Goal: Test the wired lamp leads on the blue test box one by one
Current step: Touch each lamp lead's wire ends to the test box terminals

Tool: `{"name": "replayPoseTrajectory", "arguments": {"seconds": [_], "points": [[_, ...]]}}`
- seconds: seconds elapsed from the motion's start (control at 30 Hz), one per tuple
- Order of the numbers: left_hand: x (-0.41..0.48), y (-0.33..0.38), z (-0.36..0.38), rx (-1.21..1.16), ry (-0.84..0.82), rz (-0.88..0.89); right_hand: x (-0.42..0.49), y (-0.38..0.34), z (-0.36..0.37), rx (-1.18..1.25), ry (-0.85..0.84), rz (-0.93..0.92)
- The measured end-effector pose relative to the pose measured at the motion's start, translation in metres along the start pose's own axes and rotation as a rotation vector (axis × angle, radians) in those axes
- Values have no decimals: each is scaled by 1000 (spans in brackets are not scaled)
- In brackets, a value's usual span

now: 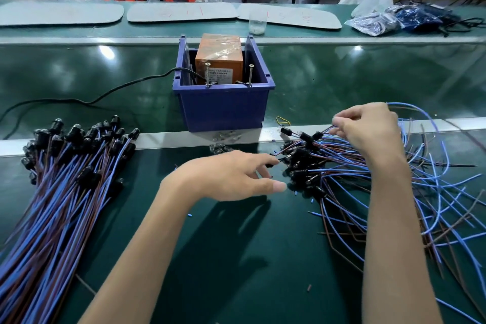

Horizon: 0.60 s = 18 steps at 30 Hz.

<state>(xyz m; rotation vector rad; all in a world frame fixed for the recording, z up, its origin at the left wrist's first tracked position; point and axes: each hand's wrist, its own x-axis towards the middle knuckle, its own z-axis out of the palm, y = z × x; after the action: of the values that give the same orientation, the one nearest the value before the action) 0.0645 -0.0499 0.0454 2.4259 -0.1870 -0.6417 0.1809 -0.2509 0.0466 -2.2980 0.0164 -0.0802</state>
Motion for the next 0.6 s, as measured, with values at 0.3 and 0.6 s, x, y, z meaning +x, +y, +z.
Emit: {"name": "replayPoseTrajectory", "arguments": {"seconds": [0.3,0.6], "points": [[-29,-32,-34,-31,200,-218,7,6,-8,424,-7,34],[-44,-101,-44,93,903,-879,10,19,8,-138,-200,177]]}}
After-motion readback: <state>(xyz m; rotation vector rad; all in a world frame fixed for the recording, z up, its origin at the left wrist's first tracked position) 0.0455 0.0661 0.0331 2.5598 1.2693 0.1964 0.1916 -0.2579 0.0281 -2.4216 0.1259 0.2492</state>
